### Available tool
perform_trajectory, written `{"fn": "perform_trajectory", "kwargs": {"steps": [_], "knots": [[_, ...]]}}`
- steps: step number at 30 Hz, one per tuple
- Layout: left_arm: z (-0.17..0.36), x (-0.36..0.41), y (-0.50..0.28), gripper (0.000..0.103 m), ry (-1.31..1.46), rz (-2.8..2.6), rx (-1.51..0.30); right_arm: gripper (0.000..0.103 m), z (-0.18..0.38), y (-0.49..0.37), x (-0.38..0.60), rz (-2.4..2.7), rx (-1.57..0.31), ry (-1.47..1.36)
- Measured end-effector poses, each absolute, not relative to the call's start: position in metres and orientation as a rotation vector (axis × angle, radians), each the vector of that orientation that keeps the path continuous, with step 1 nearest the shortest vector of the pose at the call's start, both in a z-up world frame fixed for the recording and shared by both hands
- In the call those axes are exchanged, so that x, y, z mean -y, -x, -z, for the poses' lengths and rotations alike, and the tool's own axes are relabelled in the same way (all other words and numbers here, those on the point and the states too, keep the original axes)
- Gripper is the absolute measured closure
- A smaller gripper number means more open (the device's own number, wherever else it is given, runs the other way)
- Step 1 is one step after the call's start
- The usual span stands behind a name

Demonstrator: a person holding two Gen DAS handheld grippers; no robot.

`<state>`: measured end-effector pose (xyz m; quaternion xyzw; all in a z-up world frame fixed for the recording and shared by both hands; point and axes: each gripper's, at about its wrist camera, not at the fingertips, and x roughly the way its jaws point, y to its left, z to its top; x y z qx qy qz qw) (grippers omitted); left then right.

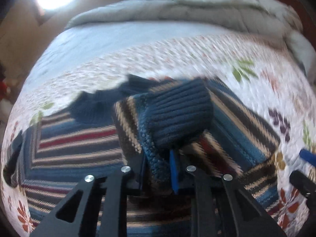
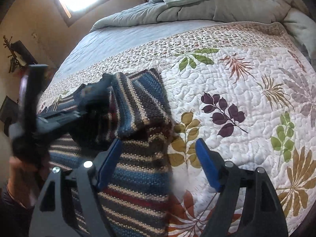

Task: Fold small clothes
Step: 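Carry the cuff across the sweater body with the right gripper while the left gripper grasps it, then lay the held sleeve flat across the sweater body with the left gripper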

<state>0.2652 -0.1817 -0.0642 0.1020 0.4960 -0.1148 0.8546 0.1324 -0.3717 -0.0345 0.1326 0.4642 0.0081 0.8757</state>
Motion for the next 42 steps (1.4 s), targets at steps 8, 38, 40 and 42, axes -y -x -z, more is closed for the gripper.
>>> {"fn": "perform_trajectory", "kwargs": {"steps": [8, 38, 40, 42], "knots": [[0.030, 0.058, -0.281, 0.083, -0.061, 0.006, -0.919, 0.027, 0.037, -0.136, 0.361, -0.015, -0.964, -0.235], [0.058, -0.062, -0.257, 0.050, 0.197, -0.111, -1.066, 0.016, 0.072, -0.183, 0.286, -0.110, -1.042, 0.180], [0.065, -0.069, -0.248, 0.046, 0.221, -0.119, -1.108, 0.016, 0.071, -0.182, 0.281, -0.143, -1.039, 0.182], [0.073, -0.075, -0.242, 0.046, 0.255, -0.118, -1.149, 0.016, 0.070, -0.184, 0.277, -0.164, -1.037, 0.187]]}}
